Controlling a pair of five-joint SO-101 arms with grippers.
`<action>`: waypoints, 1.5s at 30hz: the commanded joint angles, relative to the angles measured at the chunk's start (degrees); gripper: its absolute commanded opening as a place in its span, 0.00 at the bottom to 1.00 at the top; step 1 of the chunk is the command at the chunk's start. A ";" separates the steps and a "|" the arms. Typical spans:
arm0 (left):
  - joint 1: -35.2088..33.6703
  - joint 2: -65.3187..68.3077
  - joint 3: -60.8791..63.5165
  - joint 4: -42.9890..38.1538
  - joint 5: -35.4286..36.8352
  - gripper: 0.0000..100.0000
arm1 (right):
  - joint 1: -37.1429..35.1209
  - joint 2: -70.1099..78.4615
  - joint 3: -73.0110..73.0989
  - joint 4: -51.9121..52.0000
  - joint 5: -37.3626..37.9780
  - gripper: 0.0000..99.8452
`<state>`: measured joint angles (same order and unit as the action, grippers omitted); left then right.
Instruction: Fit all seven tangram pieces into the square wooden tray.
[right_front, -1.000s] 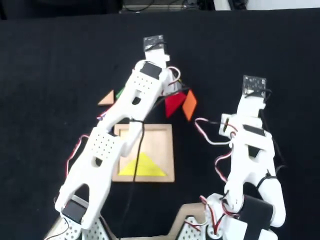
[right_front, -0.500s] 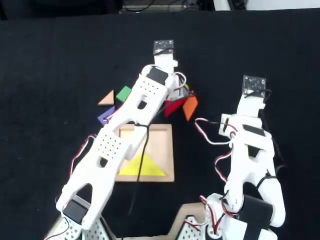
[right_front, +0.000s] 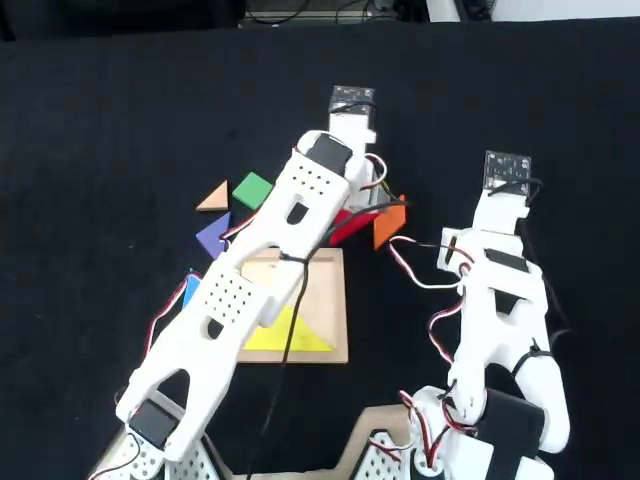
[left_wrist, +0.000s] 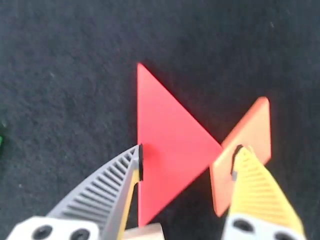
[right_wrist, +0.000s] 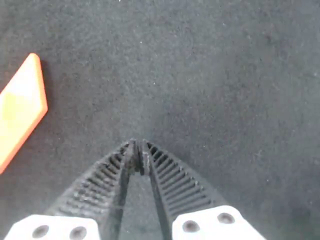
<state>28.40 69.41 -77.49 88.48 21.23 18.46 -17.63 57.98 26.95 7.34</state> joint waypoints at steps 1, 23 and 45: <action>0.92 -1.05 -3.30 2.99 -0.88 0.32 | -0.88 0.31 -2.68 -1.14 0.70 0.01; -2.59 3.69 -7.60 -0.35 4.84 0.32 | -0.88 0.31 -2.68 -1.14 0.70 0.01; -1.89 4.13 -7.08 4.48 -2.55 0.32 | -0.88 0.31 -2.24 -1.23 2.11 0.01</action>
<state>26.64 74.24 -82.33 91.47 19.30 18.46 -17.63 57.98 26.77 7.60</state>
